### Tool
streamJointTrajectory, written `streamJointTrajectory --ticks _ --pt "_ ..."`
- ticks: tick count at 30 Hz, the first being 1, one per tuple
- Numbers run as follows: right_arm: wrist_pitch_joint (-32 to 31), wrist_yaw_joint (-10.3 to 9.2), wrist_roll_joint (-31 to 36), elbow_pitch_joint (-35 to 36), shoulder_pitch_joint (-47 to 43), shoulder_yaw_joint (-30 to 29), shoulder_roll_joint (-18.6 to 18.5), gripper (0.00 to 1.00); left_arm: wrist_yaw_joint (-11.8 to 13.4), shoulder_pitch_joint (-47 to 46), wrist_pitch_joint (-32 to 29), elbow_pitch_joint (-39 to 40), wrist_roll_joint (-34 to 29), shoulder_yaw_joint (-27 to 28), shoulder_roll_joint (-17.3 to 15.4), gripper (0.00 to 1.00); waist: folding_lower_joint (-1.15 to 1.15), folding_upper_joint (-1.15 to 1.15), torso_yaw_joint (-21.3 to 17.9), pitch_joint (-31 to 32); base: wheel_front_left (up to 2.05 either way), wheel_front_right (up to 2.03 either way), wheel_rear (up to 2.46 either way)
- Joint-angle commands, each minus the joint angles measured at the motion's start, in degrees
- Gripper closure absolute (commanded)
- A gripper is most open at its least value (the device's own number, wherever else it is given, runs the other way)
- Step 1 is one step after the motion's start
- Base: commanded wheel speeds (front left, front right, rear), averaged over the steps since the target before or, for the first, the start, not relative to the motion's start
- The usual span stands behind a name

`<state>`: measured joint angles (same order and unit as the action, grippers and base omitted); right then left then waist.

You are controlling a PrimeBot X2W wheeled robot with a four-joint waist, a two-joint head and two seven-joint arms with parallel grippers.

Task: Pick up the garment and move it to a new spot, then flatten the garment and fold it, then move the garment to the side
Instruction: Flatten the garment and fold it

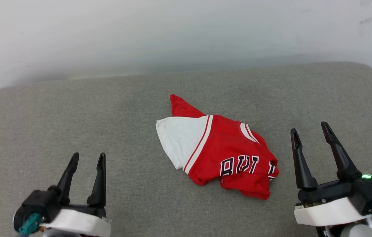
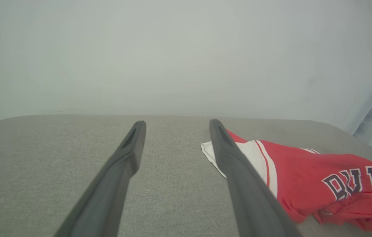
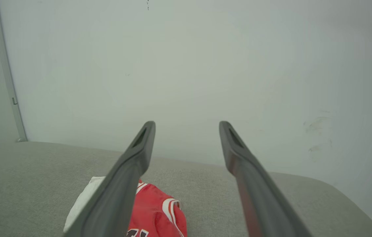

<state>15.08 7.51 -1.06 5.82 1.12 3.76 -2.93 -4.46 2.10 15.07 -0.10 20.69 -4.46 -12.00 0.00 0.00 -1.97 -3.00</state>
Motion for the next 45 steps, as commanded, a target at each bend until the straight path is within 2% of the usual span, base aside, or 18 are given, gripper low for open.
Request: streamJointTrajectory --ticks 1,4,9,12,13,21,27,32,38,41,42,43,44,45 --pt "0.14 -0.04 0.13 0.46 0.74 -0.16 0.09 0.00 -0.78 -1.92 0.14 -0.26 -0.08 0.07 -0.62 0.00 0.00 0.00 -0.64 -1.08 0.00 0.00 0.00" --pt "0.14 -0.04 0.46 0.87 1.46 0.05 0.10 0.00 -1.78 -5.75 -1.47 -1.30 1.32 -0.55 -2.65 0.00 0.00 0.00 -1.31 -3.12 0.00 0.00 0.00" --pt "0.14 -0.04 1.29 1.84 2.75 -1.10 0.10 0.00 -2.85 -16.82 -11.34 -1.24 4.42 -5.08 -7.32 0.00 0.00 0.00 -1.91 -7.78 0.00 0.00 0.00" --pt "0.14 -0.04 1.78 2.33 3.62 -1.97 0.09 0.00 -2.91 -24.40 -19.73 -2.71 7.36 -8.28 -10.48 0.00 0.00 0.00 -2.32 -10.66 0.00 0.00 0.00" --pt "0.14 -0.04 1.78 2.33 3.62 -1.97 0.09 0.00 -2.91 -24.40 -19.73 -2.71 7.36 -8.28 -10.48 0.00 0.00 0.00 -2.32 -10.66 0.00 0.00 0.00" --pt "0.14 -0.04 1.29 3.17 5.99 -2.82 0.08 0.00 -2.98 -41.84 -45.73 -9.15 21.44 -17.49 -17.05 0.00 0.00 0.00 -4.30 -16.50 0.00 0.00 0.00" --pt "0.14 -0.04 0.12 2.93 7.33 -2.05 0.09 0.00 -2.99 -48.77 -59.41 -14.17 28.53 -21.13 -19.56 0.00 0.00 0.00 -5.96 -19.46 0.00 0.00 0.00" --pt "0.14 -0.04 -0.64 2.69 8.10 -1.61 0.09 0.00 -3.00 -51.75 -63.82 -17.18 28.58 -23.51 -20.49 0.00 0.00 0.00 -7.13 -21.51 0.00 0.00 0.00" --pt "0.14 -0.04 -1.49 2.78 8.78 -1.44 0.09 0.00 -3.00 -53.41 -63.48 -19.66 27.97 -25.41 -19.15 0.00 0.00 0.00 -7.91 -23.44 0.00 0.00 0.00" --pt "0.14 -0.04 -1.66 2.72 9.39 -1.48 0.09 0.00 -3.00 -52.98 -64.11 -20.37 27.36 -28.29 -19.28 0.00 0.00 0.00 -8.02 -24.07 0.00 0.00 0.00" --pt "0.14 -0.04 -1.60 2.65 9.48 -1.51 0.09 0.00 -3.00 -52.61 -64.56 -20.52 27.36 -29.33 -19.64 0.18 0.00 0.00 -8.02 -24.15 0.00 0.00 0.00" --pt "0.14 -0.04 -1.60 2.59 9.49 -1.56 0.09 0.00 -3.00 -52.12 -64.77 -20.68 27.53 -30.26 -19.85 0.62 0.00 0.00 -7.98 -24.14 0.00 0.00 0.00" --pt "0.14 -0.04 -1.63 2.44 9.46 -1.64 0.09 0.00 -3.00 -51.65 -64.53 -20.68 27.90 -30.89 -20.03 1.00 0.00 0.00 -7.90 -24.03 0.00 0.00 0.00" --pt "0.13 -0.04 -1.63 2.26 9.37 -1.73 0.09 0.00 -3.00 -51.18 -64.05 -20.66 28.28 -31.31 -20.21 1.00 0.00 0.00 -7.73 -23.75 0.00 0.00 0.00"
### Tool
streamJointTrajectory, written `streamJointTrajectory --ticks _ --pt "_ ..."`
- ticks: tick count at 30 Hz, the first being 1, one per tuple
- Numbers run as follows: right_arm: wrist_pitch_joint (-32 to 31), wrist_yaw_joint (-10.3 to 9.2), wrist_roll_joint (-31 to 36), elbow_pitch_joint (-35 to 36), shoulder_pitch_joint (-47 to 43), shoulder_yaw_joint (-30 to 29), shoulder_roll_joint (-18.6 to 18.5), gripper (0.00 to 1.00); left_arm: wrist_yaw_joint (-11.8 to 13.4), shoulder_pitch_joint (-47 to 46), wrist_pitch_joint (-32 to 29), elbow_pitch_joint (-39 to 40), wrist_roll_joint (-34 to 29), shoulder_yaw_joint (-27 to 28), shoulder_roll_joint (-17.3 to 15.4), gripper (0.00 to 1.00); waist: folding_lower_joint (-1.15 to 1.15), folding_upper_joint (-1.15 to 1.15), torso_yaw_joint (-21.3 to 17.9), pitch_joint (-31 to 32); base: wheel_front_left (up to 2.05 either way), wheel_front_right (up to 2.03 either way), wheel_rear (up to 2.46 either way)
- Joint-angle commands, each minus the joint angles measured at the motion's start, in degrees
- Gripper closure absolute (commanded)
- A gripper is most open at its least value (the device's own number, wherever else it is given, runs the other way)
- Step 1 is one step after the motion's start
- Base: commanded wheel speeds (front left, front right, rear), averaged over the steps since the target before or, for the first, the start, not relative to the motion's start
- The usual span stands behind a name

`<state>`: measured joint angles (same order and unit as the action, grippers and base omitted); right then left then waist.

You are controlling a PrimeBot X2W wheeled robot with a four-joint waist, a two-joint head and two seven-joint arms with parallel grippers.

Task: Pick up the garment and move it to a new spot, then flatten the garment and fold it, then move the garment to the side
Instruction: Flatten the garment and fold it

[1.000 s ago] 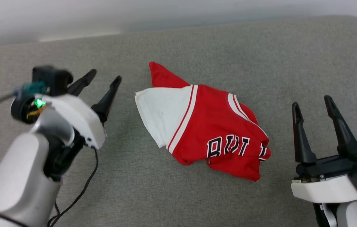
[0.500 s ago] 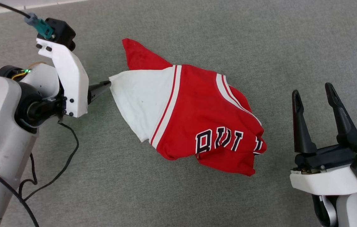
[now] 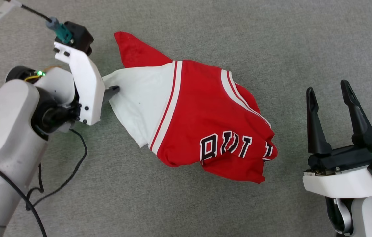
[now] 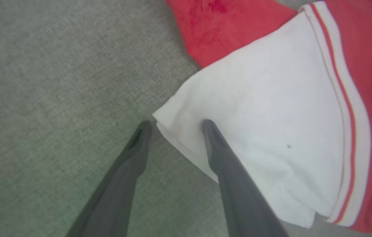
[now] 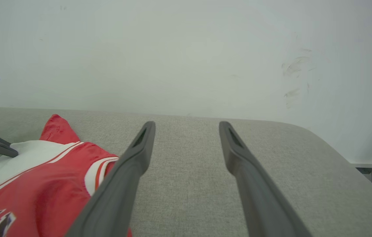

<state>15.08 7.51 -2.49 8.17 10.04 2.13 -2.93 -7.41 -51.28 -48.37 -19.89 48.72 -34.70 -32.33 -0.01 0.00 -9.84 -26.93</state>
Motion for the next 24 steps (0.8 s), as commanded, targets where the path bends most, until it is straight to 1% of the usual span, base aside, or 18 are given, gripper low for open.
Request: streamJointTrajectory --ticks 1,4,5,10,14,17,19,24 --pt "0.13 -0.04 -0.13 -0.29 0.31 -0.23 0.09 0.00 -0.05 2.60 0.09 -0.82 0.67 -1.23 0.01 1.00 0.01 0.00 0.36 0.58 0.00 0.00 0.00" --pt "0.13 -0.04 0.54 -0.83 -0.37 -0.44 0.09 0.00 -0.05 3.15 3.12 -0.57 1.50 -1.05 -0.58 1.00 0.01 0.00 1.40 2.37 0.00 0.00 0.00" --pt "0.13 -0.04 1.15 -1.48 -0.90 -0.80 0.09 0.00 -0.04 4.19 7.32 0.01 2.61 0.21 -1.15 1.00 0.01 0.00 2.73 5.03 0.00 0.00 0.00" --pt "0.13 -0.04 2.11 -2.67 -2.54 -1.50 0.09 0.00 0.21 8.42 13.90 1.17 5.36 3.76 -2.71 1.00 0.01 0.00 5.48 10.36 0.00 0.00 0.00" --pt "0.13 -0.04 2.75 -3.49 -4.26 -1.52 0.08 0.00 1.55 13.40 18.10 2.76 6.80 7.03 -5.33 1.00 0.01 0.00 7.98 14.06 0.00 0.00 0.00" --pt "0.13 -0.04 3.04 -3.96 -5.11 -1.17 0.09 0.00 3.02 18.00 20.85 4.28 8.12 9.73 -7.82 1.00 0.01 0.00 9.59 15.81 0.00 0.00 0.00" --pt "0.13 -0.04 3.15 -4.20 -5.69 -1.11 0.09 0.00 3.58 21.24 22.12 5.17 9.03 10.97 -9.12 1.00 0.01 0.00 10.58 16.70 0.00 0.00 0.00" --pt "0.13 -0.04 3.38 -4.64 -6.60 -0.93 0.09 0.00 5.63 29.83 25.65 7.82 11.25 13.45 -10.49 1.00 0.01 0.00 12.33 18.24 0.00 0.00 0.00"
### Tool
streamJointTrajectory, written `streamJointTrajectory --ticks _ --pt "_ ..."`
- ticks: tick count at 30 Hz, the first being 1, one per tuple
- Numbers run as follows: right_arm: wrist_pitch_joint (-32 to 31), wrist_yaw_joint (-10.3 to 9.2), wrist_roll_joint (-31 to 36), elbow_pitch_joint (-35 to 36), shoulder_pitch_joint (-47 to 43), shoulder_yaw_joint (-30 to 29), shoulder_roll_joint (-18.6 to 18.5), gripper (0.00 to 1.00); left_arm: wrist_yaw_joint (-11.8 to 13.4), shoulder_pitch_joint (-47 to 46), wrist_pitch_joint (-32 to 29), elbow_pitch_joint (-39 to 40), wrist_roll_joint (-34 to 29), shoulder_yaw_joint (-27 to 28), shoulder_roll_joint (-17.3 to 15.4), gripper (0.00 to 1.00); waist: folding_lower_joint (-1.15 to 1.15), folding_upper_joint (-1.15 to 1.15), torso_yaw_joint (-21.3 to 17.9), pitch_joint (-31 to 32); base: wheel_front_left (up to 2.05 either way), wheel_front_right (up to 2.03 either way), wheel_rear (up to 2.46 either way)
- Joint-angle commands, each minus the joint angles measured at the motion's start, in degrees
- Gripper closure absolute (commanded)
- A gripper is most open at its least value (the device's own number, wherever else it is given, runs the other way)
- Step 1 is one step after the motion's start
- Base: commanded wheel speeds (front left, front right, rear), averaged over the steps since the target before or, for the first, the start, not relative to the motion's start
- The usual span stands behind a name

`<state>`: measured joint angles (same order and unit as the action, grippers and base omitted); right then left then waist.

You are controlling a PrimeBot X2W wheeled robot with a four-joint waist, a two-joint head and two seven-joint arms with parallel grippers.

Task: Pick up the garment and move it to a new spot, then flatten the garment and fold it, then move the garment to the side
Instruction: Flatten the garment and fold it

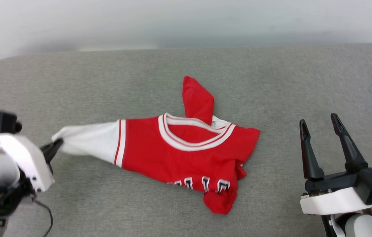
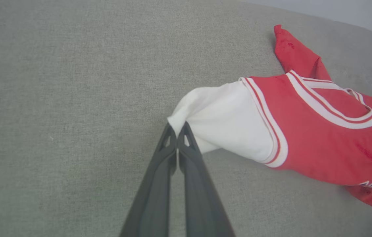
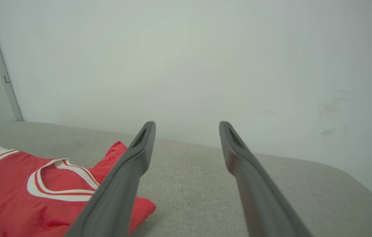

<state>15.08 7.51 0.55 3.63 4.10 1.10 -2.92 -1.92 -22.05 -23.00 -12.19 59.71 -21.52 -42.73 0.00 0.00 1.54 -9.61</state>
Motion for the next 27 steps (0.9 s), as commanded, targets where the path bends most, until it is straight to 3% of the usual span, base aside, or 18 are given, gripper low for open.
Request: streamJointTrajectory --ticks 1,7,12,13,14,18,23,27 --pt "0.13 -0.04 0.42 -0.23 -0.79 0.15 0.08 0.00 0.52 2.28 1.12 0.38 0.68 0.74 -0.05 1.00 0.00 0.00 1.17 1.12 0.00 0.00 0.00" --pt "0.13 -0.04 0.36 -1.06 -1.28 0.77 0.08 0.00 2.33 11.09 5.69 -0.67 1.91 1.86 1.00 1.00 0.00 0.00 1.51 2.65 0.00 0.00 0.00" --pt "0.13 -0.04 0.28 -1.53 -1.98 1.05 0.08 0.00 2.40 15.96 9.17 -1.51 1.07 0.82 2.81 1.00 0.00 0.00 1.43 3.91 0.00 0.00 0.00" --pt "0.13 -0.04 0.31 -1.62 -2.04 1.08 0.08 0.00 2.40 16.36 10.30 -1.27 0.49 0.61 3.28 0.16 0.00 0.00 1.42 4.19 0.00 0.00 0.00" --pt "0.13 -0.04 0.33 -1.68 -2.11 1.04 0.08 0.00 2.29 16.68 11.68 -1.06 0.22 0.61 4.00 0.00 0.00 0.00 1.42 4.48 0.00 0.00 0.00" --pt "0.13 -0.04 0.35 -1.88 -2.98 0.71 0.08 0.00 1.79 15.77 19.92 0.19 -4.01 0.94 5.72 0.00 0.00 0.00 1.53 5.53 0.00 0.00 0.00" --pt "0.13 -0.04 0.65 -1.74 -3.10 0.53 0.08 0.00 2.56 15.80 35.28 2.16 -13.39 1.33 7.42 0.00 0.00 0.00 1.39 6.60 0.00 0.00 0.00" --pt "0.13 -0.04 0.45 -1.11 -3.88 -0.01 0.08 0.00 3.95 17.48 38.17 7.34 -20.79 4.72 10.63 0.00 0.00 0.00 1.67 7.13 0.00 0.00 0.00"
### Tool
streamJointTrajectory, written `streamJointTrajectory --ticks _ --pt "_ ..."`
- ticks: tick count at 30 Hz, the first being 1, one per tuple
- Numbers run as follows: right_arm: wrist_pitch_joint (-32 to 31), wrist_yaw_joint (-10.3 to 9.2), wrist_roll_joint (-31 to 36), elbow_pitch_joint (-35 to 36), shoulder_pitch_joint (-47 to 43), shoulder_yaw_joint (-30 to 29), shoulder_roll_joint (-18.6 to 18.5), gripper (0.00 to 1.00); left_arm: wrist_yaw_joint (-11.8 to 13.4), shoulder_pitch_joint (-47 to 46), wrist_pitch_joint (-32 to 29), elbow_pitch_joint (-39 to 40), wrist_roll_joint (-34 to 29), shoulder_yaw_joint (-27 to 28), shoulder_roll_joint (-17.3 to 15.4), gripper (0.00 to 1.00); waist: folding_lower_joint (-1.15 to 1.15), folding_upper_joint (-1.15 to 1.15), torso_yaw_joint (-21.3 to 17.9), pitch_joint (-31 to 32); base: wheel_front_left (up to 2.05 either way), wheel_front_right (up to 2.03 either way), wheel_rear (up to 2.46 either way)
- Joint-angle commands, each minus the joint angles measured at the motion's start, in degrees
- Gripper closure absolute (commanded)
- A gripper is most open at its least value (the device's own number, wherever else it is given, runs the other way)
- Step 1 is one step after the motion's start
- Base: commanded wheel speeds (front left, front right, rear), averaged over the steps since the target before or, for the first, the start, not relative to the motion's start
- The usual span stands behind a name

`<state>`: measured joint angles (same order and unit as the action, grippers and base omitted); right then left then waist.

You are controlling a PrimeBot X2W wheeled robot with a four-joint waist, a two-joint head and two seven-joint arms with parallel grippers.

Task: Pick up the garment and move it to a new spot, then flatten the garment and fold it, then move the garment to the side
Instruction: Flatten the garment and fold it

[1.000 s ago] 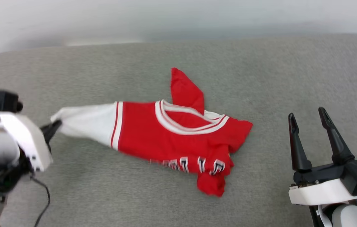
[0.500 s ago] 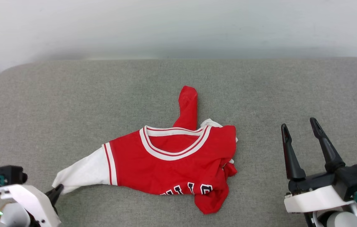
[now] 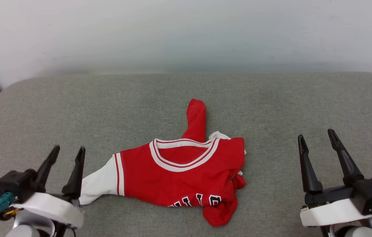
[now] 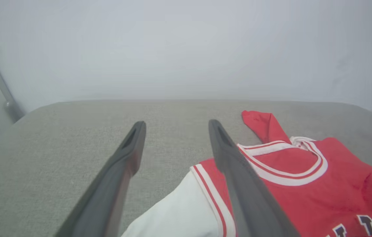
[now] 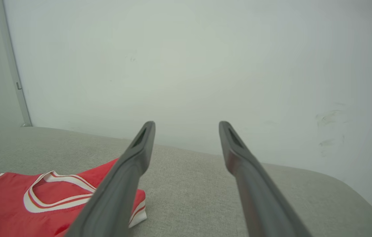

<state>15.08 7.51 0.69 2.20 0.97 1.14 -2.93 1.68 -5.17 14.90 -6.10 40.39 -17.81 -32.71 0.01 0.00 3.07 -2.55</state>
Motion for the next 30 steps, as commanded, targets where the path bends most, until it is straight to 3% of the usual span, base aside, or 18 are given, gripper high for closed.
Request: streamJointTrajectory --ticks 1,7,16,21,24,30 --pt "0.13 -0.04 0.38 0.48 -0.89 -0.08 0.10 0.00 0.52 1.15 0.34 3.68 -3.63 2.90 2.30 0.00 -0.01 0.00 0.28 0.12 0.00 0.00 0.00" --pt "0.13 -0.04 0.80 0.84 -1.49 -0.18 0.09 0.00 -1.55 7.10 0.28 13.10 -15.10 11.02 12.01 0.00 -0.01 0.00 1.00 -0.12 0.00 0.00 0.00" --pt "-2.09 -0.04 -0.30 -3.73 1.01 3.64 -0.92 0.00 -7.03 8.35 0.30 12.81 -21.26 13.91 18.26 0.00 -0.01 0.00 2.57 -1.47 0.00 0.00 0.00" --pt "-17.35 -0.05 -8.00 -5.65 7.83 10.46 -7.84 0.00 -8.48 6.75 0.30 12.49 -22.73 13.74 19.50 0.00 -0.01 0.00 4.13 -4.01 0.00 0.00 0.00" --pt "-30.25 -0.04 -13.61 -6.83 13.52 13.65 -12.45 0.00 -8.86 5.52 0.31 11.94 -22.95 12.94 19.90 0.00 -0.01 0.00 5.38 -5.71 0.00 0.00 0.00" --pt "-53.79 -0.04 -22.72 -9.86 22.19 18.13 -17.91 0.00 -9.06 3.45 0.30 10.90 -23.30 11.35 21.09 0.00 -0.01 0.00 8.96 -7.95 0.00 0.00 0.00"
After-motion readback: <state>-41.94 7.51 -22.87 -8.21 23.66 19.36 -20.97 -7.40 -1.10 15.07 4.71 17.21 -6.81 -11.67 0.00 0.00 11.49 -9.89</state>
